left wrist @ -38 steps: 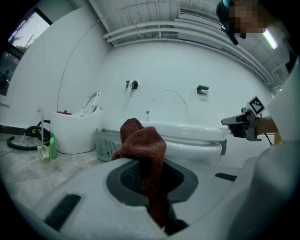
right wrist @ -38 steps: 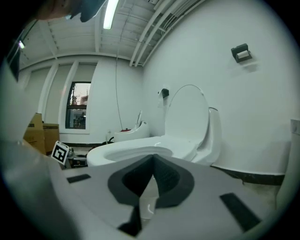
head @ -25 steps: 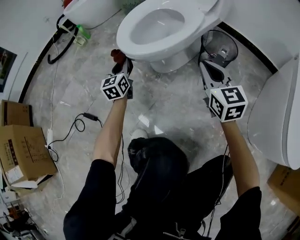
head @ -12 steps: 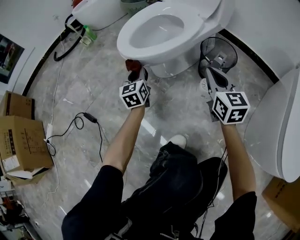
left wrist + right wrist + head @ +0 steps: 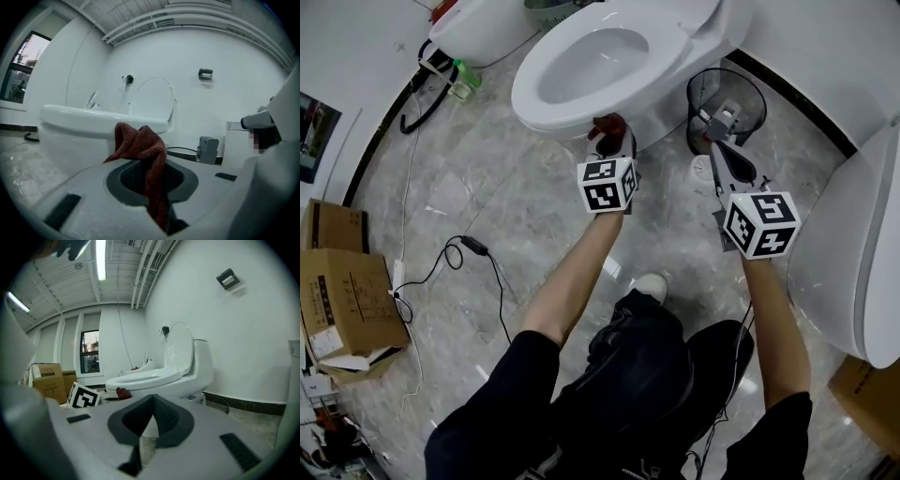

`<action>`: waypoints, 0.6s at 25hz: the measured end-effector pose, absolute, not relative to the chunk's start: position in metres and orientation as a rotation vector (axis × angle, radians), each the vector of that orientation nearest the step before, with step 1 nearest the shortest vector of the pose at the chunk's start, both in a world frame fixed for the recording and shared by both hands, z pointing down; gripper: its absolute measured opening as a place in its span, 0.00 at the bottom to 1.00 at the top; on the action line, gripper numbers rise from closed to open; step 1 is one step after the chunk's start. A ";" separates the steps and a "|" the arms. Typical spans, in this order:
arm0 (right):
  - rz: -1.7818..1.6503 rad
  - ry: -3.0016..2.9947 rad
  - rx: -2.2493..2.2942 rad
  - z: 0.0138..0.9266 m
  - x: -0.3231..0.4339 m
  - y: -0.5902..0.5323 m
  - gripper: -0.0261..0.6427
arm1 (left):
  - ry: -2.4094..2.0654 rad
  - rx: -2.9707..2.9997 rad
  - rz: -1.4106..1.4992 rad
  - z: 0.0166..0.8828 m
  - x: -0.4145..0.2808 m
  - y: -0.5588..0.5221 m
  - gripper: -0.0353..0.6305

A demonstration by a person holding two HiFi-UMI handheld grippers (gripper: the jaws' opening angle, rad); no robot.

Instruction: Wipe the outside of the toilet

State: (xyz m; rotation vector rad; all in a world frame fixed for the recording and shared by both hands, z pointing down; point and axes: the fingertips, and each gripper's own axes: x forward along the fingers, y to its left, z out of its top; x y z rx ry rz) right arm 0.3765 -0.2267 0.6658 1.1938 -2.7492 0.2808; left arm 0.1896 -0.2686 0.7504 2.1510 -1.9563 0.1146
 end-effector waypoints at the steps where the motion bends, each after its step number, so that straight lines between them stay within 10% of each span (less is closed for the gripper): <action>1: 0.282 -2.746 1.196 0.667 0.380 -0.228 0.04 | -1.937 2.174 0.125 0.750 0.201 -0.277 0.12; 15: 0.297 -2.688 1.267 0.679 0.416 -0.241 0.04 | -1.770 2.405 0.164 0.744 0.271 -0.316 0.13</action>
